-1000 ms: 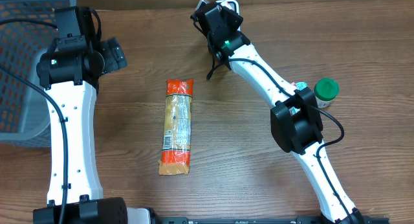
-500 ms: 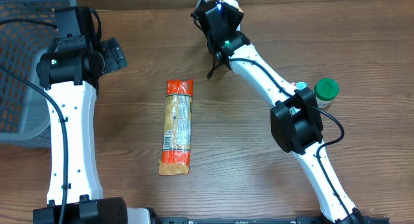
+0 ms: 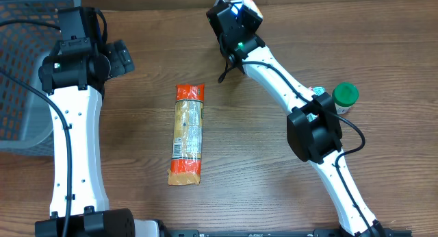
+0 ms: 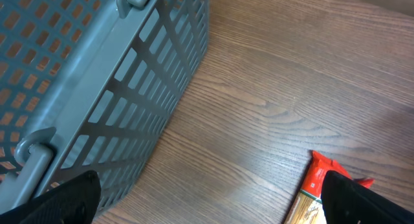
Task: Scan the item barcode
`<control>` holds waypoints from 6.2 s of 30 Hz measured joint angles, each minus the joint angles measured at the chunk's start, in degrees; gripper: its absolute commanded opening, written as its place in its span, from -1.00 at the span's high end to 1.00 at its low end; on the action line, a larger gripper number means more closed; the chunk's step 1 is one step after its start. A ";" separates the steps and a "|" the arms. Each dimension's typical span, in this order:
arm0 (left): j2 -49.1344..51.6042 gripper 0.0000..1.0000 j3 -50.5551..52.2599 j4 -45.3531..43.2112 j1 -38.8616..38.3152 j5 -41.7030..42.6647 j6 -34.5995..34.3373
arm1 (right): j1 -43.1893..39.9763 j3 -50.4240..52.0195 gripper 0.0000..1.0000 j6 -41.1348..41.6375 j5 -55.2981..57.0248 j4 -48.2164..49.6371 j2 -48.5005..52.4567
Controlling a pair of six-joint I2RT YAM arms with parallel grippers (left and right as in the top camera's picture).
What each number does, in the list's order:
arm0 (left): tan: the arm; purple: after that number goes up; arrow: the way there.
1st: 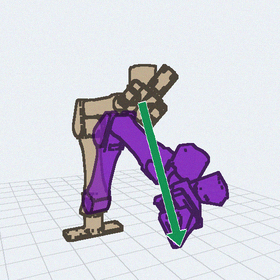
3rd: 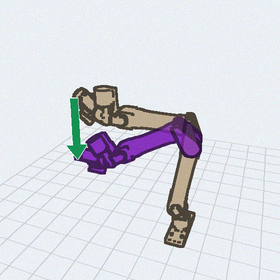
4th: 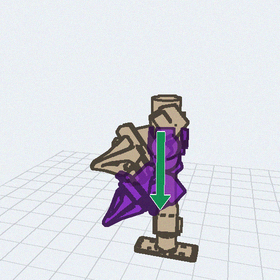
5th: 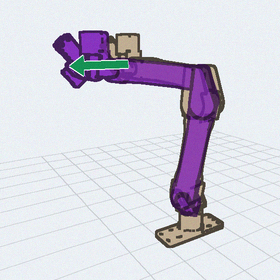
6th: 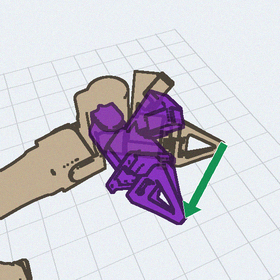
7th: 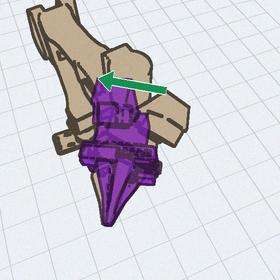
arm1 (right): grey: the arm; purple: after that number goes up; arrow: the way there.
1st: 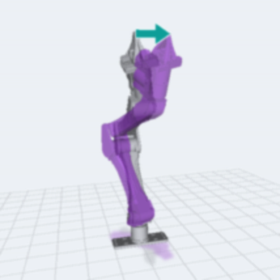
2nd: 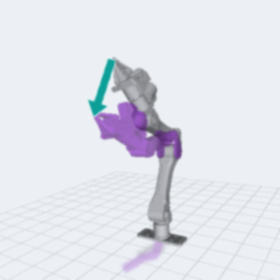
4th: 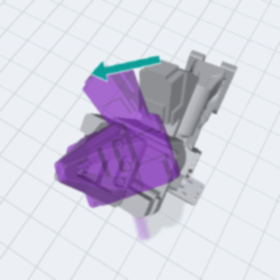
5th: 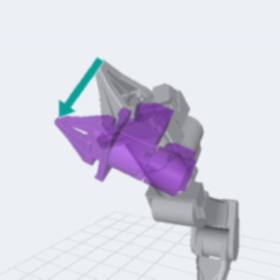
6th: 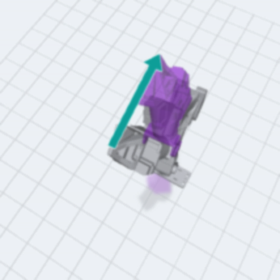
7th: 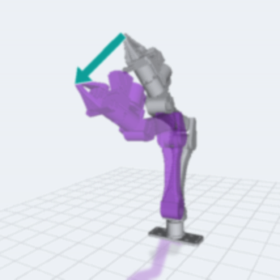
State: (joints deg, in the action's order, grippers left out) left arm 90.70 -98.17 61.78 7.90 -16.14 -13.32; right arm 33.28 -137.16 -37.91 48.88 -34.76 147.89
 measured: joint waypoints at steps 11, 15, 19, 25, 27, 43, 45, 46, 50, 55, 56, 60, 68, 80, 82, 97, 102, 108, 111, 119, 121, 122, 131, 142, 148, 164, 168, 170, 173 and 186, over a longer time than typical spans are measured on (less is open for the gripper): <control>0.00 -0.99 -0.02 -0.04 0.00 0.00 0.00 | 0.31 0.79 0.93 30.97 -2.69 -40.06 -19.54; 0.00 -1.00 -0.02 -0.02 0.00 -0.02 0.00 | -2.40 0.44 0.93 40.89 -10.62 -52.06 -26.73; 0.00 -1.00 -0.02 -0.02 0.00 0.00 0.00 | -7.43 0.24 0.92 48.94 -18.40 -60.98 -29.05; 0.00 -0.99 -0.02 -0.02 0.00 0.00 0.00 | -11.13 0.98 0.93 54.45 -25.33 -62.36 -29.83; 0.00 -1.00 -0.02 -0.02 0.00 0.00 0.00 | -10.88 1.84 0.93 54.93 -27.54 -62.36 -31.36; 0.00 -1.00 -0.02 -0.04 0.00 0.00 0.00 | -12.41 36.98 0.92 58.29 -31.98 -55.58 -51.71; 0.00 -1.00 -0.02 -0.04 0.00 0.00 0.00 | -12.83 42.88 0.92 58.27 -32.06 -51.04 -51.15; 0.00 -1.00 -0.02 -0.02 0.00 0.00 0.00 | -12.98 45.51 0.85 58.42 -32.15 -48.65 -50.97; 0.00 -1.00 -0.02 -0.02 0.00 0.00 0.00 | -13.16 55.34 0.65 58.62 -32.20 -39.01 -50.64; 0.00 -1.00 -0.02 -0.02 0.00 0.00 0.00 | -13.27 63.52 0.49 58.55 -31.91 -30.45 -50.53; 0.00 -1.00 -0.02 -0.02 0.00 0.00 0.00 | -13.31 64.63 0.33 58.71 -31.91 -29.22 -50.53; 0.00 -0.99 -0.02 -0.02 0.00 0.00 0.00 | -13.33 66.42 0.08 58.77 -32.15 -26.14 -50.53; 0.00 -1.00 -0.02 -0.02 0.00 0.00 0.00 | -13.27 66.47 -0.31 58.77 -51.41 -13.86 -50.53; 0.00 -1.00 -0.02 -0.02 0.00 0.00 0.00 | 3.26 66.47 -1.00 66.25 -62.03 3.74 -48.37; 0.00 -1.00 -0.02 -0.02 0.00 0.00 0.00 | 6.23 66.47 -1.00 66.90 -60.35 5.07 -47.19; 0.00 -1.00 -0.02 -0.02 0.00 0.00 0.00 | 17.40 66.47 -1.00 69.22 -54.38 14.10 -42.40; 0.00 -1.00 -0.02 -0.02 0.00 0.00 0.00 | 17.38 66.47 -1.00 69.18 -54.34 14.12 -42.40; 0.00 -0.99 -0.02 -0.02 0.00 0.00 0.00 | 17.38 66.47 -1.00 67.43 -47.39 14.08 -42.40; 0.00 -1.00 -0.02 -0.02 0.00 0.00 0.00 | 17.38 66.47 -1.00 67.01 -43.80 13.46 -42.40; 0.00 -1.00 -0.02 -0.02 0.00 0.00 0.00 | 17.33 66.55 -1.00 66.69 -40.30 16.90 -42.38; 0.00 -0.99 -0.02 -0.02 0.00 0.00 0.00 | 17.33 66.62 -1.00 67.73 -40.85 23.34 -42.34; 0.00 -0.99 -0.02 -0.02 0.00 0.00 0.00 | 17.35 66.64 -1.00 68.35 -41.40 26.82 -42.34; 0.00 -1.00 -0.02 -0.02 0.00 0.00 0.00 | 17.31 66.62 -1.00 77.55 -45.11 36.37 -42.34; 0.00 -1.00 -0.02 -0.02 0.00 0.00 0.00 | 17.22 66.62 -1.00 81.05 -46.60 30.01 -42.34; 0.00 -1.00 -0.02 -0.02 0.00 0.00 0.00 | 17.11 66.62 -0.99 81.18 -47.19 30.60 -42.34; 0.00 -0.99 -0.02 -0.02 0.00 0.00 0.00 | 17.05 66.62 -0.96 81.18 -47.41 29.35 -42.34; 0.00 -1.00 -0.02 -0.02 0.00 0.00 0.00 | 17.05 66.62 -0.96 81.18 -47.43 31.17 -42.07; 0.00 -1.00 -0.02 -0.02 0.00 0.00 0.00 | 17.05 66.62 -0.96 81.20 -47.45 31.19 -41.83; 0.00 -1.00 -0.02 -0.02 0.00 0.00 0.00 | 17.05 66.62 -0.98 81.20 -47.47 31.19 -41.24; 0.00 -1.00 -0.02 0.00 0.00 0.00 0.00 | 16.35 61.51 -0.99 93.46 -47.47 20.22 -40.37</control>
State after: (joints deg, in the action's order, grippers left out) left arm 90.70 -98.19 61.78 7.90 -16.14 -13.32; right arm 49.63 -75.66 55.55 1.41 -14.55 107.53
